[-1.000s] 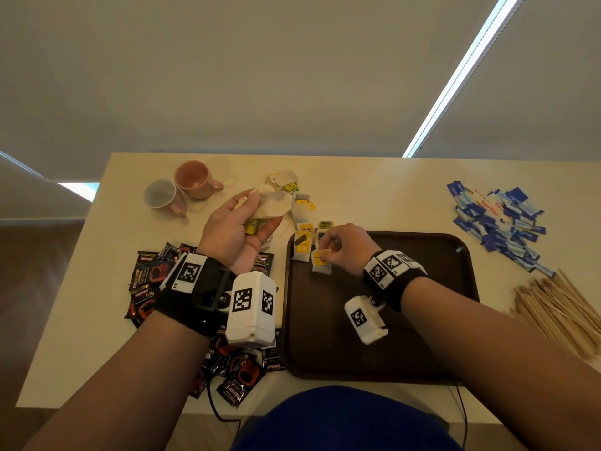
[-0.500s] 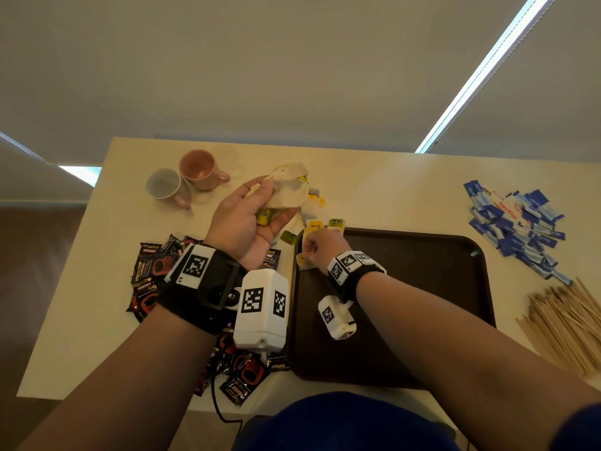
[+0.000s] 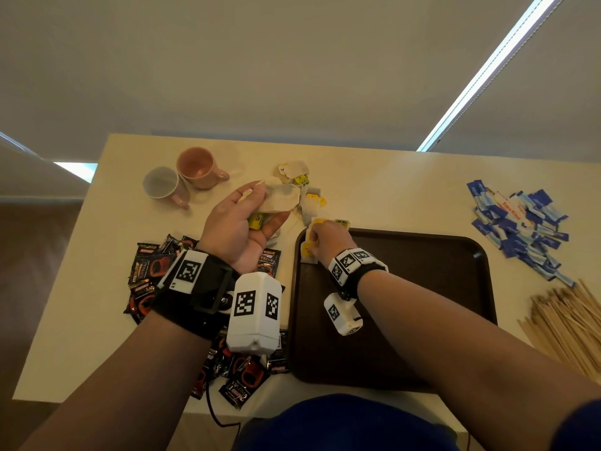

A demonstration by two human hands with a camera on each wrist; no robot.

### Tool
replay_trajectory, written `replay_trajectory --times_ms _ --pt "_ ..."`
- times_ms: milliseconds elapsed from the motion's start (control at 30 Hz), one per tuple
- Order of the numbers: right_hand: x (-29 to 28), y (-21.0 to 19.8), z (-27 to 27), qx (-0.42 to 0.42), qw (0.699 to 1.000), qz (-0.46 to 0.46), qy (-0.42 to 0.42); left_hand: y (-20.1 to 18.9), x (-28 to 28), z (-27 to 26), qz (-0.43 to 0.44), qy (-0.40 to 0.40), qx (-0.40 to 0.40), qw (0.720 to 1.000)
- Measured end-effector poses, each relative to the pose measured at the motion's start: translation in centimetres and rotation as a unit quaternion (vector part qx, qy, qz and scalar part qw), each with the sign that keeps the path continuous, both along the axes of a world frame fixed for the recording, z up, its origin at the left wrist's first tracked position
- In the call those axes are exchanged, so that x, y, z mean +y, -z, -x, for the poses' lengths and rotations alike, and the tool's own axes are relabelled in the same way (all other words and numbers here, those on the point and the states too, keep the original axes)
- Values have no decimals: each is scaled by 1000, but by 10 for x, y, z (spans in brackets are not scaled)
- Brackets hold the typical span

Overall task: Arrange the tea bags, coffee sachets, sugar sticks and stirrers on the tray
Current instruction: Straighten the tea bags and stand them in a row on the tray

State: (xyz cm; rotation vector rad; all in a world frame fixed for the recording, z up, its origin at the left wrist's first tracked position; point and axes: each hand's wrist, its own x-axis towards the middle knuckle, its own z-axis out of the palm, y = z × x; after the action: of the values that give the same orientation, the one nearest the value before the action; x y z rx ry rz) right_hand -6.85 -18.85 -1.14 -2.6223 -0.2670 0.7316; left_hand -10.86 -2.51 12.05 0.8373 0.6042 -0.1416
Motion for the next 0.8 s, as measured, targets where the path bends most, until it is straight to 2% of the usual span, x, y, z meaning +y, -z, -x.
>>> replay_trajectory --times_ms 533,800 --pt "-65 2 8 29 989 -1 144 -4 -12 9 -1 -2 13 1000" --pt "-46 -3 13 46 990 -31 129 2 -12 17 -8 1 15 1000"
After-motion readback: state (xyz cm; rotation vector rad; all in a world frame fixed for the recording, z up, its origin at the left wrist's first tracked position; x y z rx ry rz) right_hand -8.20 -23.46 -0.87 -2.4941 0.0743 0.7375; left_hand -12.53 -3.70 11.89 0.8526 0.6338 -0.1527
